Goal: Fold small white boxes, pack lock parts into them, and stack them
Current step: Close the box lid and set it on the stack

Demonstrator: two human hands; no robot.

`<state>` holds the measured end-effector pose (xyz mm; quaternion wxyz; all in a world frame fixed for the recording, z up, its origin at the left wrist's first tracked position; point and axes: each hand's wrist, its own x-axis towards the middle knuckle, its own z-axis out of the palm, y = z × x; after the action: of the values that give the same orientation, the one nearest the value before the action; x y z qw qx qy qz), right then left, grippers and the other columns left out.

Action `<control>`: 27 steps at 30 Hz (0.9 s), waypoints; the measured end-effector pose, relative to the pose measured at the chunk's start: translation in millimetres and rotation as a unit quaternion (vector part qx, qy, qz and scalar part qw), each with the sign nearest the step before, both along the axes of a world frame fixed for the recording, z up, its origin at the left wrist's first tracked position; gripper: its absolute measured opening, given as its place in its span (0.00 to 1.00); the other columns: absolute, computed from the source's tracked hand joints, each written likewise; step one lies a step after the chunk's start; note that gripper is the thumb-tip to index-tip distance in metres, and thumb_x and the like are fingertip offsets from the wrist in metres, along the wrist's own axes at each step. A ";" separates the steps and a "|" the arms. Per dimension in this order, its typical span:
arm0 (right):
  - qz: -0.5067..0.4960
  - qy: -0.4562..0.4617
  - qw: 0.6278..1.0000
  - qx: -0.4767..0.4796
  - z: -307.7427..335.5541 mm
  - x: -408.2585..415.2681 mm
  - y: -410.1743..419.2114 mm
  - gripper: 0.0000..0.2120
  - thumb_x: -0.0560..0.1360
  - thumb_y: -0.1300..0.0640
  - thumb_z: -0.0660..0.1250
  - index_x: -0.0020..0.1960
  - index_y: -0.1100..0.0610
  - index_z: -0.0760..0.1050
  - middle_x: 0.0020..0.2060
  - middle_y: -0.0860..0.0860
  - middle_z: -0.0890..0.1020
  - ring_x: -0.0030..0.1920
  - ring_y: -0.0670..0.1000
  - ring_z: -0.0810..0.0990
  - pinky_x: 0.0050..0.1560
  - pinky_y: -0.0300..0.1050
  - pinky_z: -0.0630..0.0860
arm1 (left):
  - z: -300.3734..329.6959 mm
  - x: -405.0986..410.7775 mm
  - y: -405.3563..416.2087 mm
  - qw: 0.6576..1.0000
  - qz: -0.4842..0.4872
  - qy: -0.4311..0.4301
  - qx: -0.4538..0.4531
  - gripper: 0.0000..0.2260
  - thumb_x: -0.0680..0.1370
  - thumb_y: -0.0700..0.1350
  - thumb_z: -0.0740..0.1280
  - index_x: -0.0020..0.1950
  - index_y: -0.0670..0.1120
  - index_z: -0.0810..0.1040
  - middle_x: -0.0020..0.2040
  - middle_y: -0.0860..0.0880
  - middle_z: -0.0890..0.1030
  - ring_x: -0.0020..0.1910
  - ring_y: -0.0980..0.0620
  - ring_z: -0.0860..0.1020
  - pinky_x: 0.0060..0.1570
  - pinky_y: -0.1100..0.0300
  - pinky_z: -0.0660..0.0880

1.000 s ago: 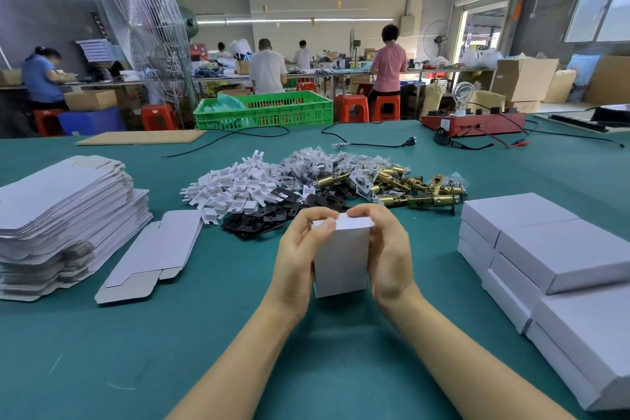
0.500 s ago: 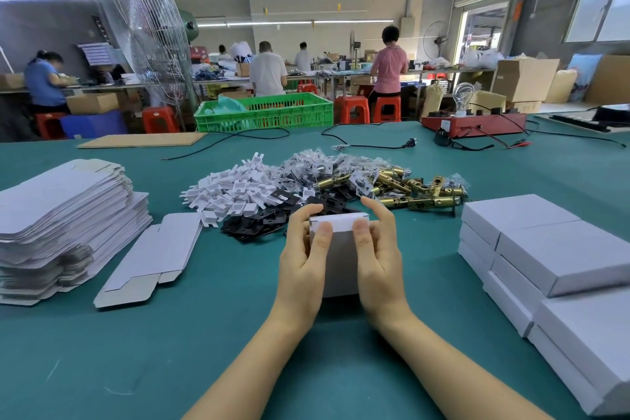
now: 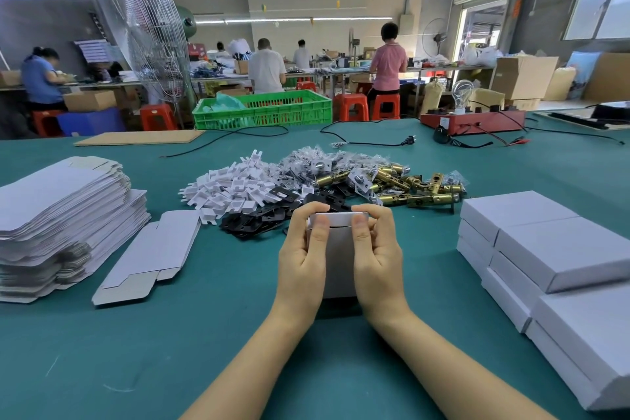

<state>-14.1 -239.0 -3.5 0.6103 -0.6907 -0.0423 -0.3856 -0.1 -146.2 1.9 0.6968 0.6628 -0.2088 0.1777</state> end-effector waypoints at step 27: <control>-0.040 -0.103 0.987 -0.116 -7.0 7.5 -11.2 0.10 0.79 0.54 0.58 0.50 0.57 0.75 0.46 0.50 0.76 0.49 0.40 0.74 0.52 0.30 0.68 | -8.3 5.6 2.0 0.999 0.004 -0.044 0.011 0.05 0.80 0.48 0.58 0.49 0.53 0.73 0.40 0.65 0.77 0.39 0.65 0.73 0.43 0.73 0.69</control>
<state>-6.6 -250.1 -10.4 0.5025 -0.7147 -0.1214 -0.4712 5.4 -144.2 -6.5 0.6788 0.6627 -0.2389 0.2071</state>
